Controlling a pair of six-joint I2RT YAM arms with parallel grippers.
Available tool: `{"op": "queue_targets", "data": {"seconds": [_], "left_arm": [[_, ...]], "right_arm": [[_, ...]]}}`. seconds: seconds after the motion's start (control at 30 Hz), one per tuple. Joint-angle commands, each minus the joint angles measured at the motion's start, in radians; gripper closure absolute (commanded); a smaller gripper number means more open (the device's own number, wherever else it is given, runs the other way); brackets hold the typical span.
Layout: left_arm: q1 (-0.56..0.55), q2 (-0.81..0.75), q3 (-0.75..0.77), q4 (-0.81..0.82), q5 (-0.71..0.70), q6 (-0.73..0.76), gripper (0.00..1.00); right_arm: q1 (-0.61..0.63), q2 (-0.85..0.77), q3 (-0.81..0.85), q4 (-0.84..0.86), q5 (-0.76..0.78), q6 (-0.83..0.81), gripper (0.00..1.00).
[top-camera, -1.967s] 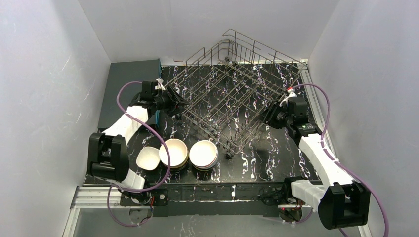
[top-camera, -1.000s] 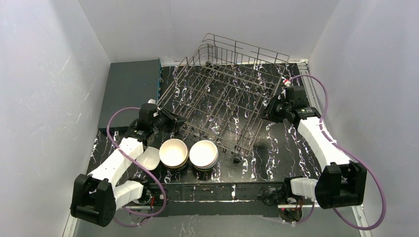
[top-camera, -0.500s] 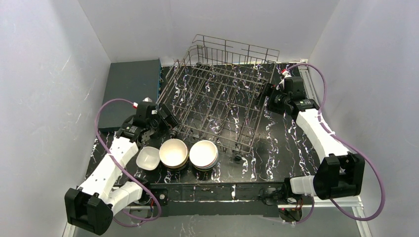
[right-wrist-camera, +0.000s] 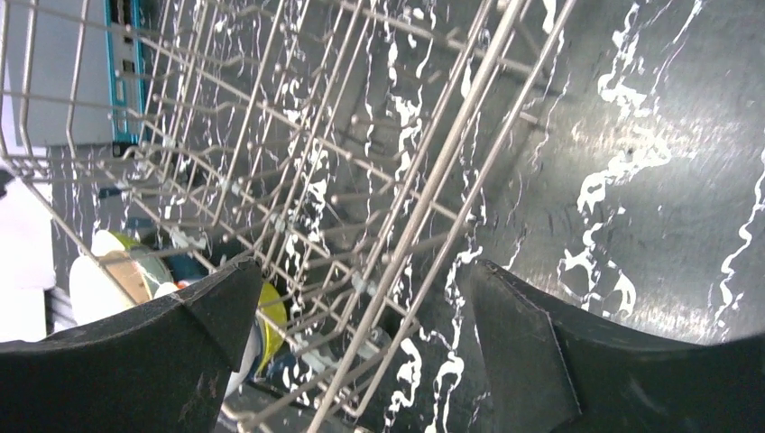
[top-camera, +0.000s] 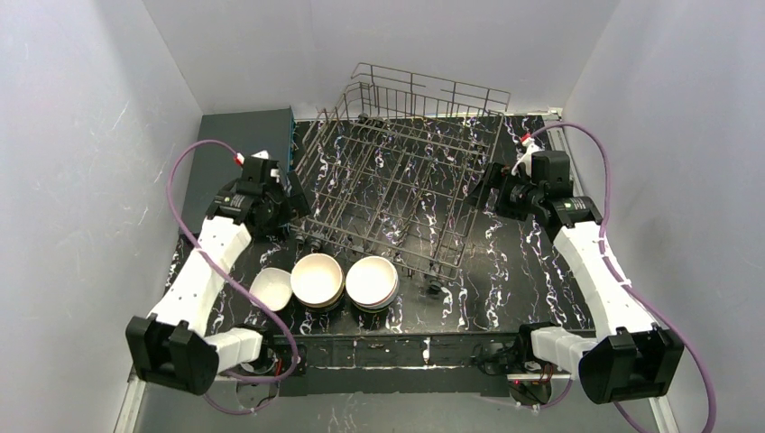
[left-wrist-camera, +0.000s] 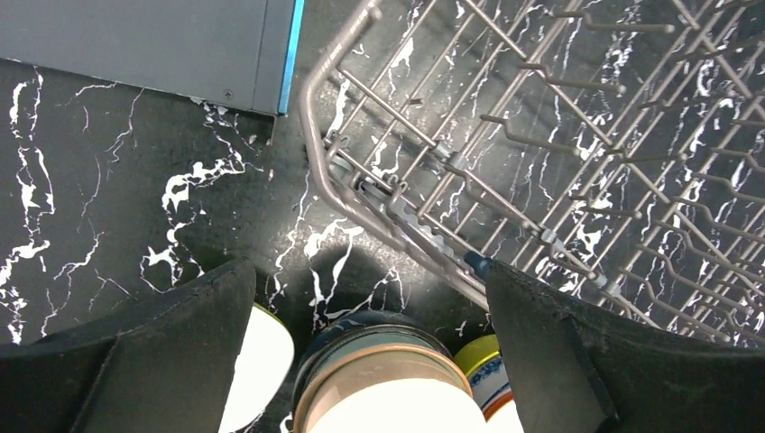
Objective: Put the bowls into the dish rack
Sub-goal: Adjust the dish rack at the center of the board.
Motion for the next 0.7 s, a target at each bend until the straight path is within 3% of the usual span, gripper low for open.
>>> {"op": "queue_targets", "data": {"seconds": [0.0,0.23,0.4,0.6,0.67], "left_arm": [[0.102,0.092,0.069,-0.032,0.106,0.093,0.02],[0.212,0.216,0.103,0.025,0.412,0.125,0.03],[0.213,0.246,0.07,0.091,0.557,0.123,0.18],[0.212,0.225,0.013,0.128,0.601,0.092,0.32],[0.212,0.213,-0.007,0.132,0.603,0.081,0.39]], "right_arm": [[-0.004,-0.045,-0.037,-0.064,-0.068,-0.028,0.08],[-0.004,-0.057,-0.11,-0.021,-0.17,-0.013,0.18],[-0.004,-0.029,-0.122,0.041,-0.231,0.006,0.29],[-0.005,0.022,-0.09,0.077,-0.247,0.013,0.48],[-0.004,0.03,-0.078,0.076,-0.221,0.007,0.49]]}}
